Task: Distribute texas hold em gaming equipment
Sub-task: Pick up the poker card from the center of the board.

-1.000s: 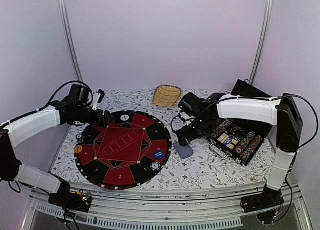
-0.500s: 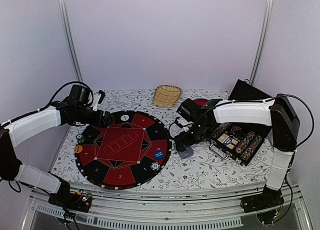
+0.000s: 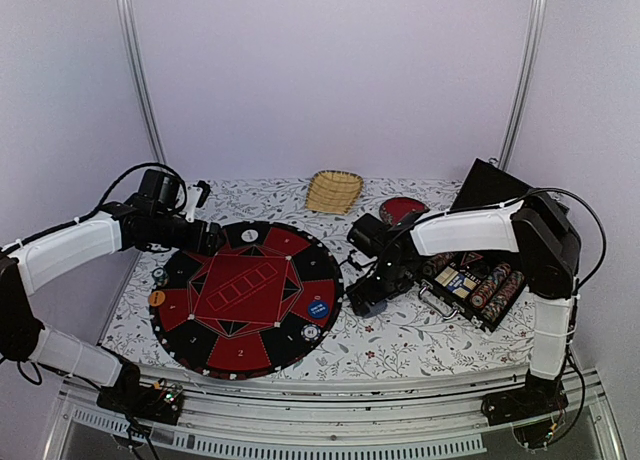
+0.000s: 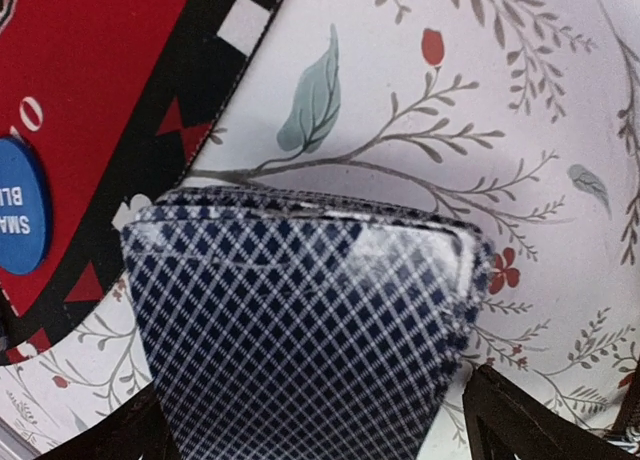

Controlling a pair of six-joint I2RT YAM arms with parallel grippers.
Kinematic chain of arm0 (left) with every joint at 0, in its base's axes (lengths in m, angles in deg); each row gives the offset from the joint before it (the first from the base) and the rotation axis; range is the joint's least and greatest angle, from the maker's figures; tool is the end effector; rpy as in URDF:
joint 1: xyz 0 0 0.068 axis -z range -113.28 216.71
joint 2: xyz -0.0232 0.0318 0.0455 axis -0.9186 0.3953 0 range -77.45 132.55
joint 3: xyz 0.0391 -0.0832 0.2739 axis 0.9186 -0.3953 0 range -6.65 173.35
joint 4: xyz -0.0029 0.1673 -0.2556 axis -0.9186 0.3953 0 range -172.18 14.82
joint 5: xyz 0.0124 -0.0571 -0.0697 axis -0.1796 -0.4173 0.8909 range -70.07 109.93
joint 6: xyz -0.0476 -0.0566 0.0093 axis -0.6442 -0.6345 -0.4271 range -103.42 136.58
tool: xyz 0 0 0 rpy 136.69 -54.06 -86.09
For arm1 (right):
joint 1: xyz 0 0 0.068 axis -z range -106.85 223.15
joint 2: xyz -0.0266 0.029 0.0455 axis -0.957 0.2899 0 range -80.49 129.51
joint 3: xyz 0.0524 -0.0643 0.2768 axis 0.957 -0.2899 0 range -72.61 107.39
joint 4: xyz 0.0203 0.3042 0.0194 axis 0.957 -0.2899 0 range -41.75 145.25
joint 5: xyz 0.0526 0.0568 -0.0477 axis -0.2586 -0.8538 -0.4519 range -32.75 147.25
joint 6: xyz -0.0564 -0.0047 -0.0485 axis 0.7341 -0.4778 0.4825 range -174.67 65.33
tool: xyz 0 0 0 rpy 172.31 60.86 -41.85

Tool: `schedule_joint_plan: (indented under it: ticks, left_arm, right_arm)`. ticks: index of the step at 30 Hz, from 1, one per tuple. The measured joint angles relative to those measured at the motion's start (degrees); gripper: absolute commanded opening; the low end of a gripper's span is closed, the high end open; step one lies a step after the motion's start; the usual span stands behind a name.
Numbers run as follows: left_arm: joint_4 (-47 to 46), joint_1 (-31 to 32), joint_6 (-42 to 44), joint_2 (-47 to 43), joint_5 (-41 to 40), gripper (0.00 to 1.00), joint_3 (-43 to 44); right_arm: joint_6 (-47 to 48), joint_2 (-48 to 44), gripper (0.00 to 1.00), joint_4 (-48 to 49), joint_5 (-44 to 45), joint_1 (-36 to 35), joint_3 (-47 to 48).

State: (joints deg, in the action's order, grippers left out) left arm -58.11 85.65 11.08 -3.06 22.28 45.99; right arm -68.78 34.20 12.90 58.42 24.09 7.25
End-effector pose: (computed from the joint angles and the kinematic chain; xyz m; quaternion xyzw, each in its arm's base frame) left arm 0.3139 -0.1105 0.2335 0.1160 0.9191 -0.0981 0.3634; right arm 0.2901 0.3324 0.1180 -0.2973 0.9482 0.0498 0.1004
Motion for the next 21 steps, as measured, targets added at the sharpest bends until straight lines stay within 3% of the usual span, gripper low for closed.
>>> schedule_joint_plan:
  ticks: [9, 21]
  left_arm:
    - [0.00, 0.00, 0.28, 0.00, -0.02, 0.89, 0.00]
    - [0.00, 0.00, 0.07, 0.00, 0.76, 0.84, 0.00]
  right_arm:
    - [-0.22, 1.38, 0.61, 0.42, 2.86, -1.73, 0.07]
    - [3.72, -0.59, 0.51, 2.51, 4.63, -3.54, -1.99]
